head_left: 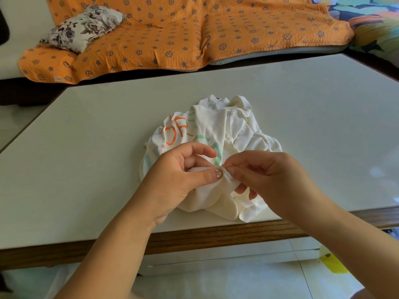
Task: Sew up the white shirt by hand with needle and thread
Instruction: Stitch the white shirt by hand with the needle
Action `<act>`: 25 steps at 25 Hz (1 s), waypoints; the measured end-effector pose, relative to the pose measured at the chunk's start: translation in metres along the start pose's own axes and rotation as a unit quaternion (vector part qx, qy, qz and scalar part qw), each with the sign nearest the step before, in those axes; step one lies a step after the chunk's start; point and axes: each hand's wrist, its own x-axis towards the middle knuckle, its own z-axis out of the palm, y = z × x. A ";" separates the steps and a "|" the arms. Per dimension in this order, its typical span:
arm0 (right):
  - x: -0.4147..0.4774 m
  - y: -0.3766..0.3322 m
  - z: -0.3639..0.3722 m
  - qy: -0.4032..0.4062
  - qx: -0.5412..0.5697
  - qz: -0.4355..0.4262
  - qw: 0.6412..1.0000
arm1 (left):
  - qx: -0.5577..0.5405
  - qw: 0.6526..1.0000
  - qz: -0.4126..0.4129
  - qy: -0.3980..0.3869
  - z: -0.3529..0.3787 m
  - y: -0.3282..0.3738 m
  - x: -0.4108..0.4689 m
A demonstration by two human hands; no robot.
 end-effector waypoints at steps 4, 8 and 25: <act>-0.004 0.000 0.005 -0.007 -0.048 -0.019 0.999 | -0.008 1.000 -0.012 0.011 0.003 -0.002 0.001; -0.008 0.001 0.010 -0.017 -0.105 -0.055 0.993 | -0.010 0.999 -0.014 0.031 0.005 -0.004 0.001; 0.055 0.025 -0.053 0.214 0.408 0.106 0.881 | 0.002 0.999 -0.010 0.052 0.001 -0.009 0.003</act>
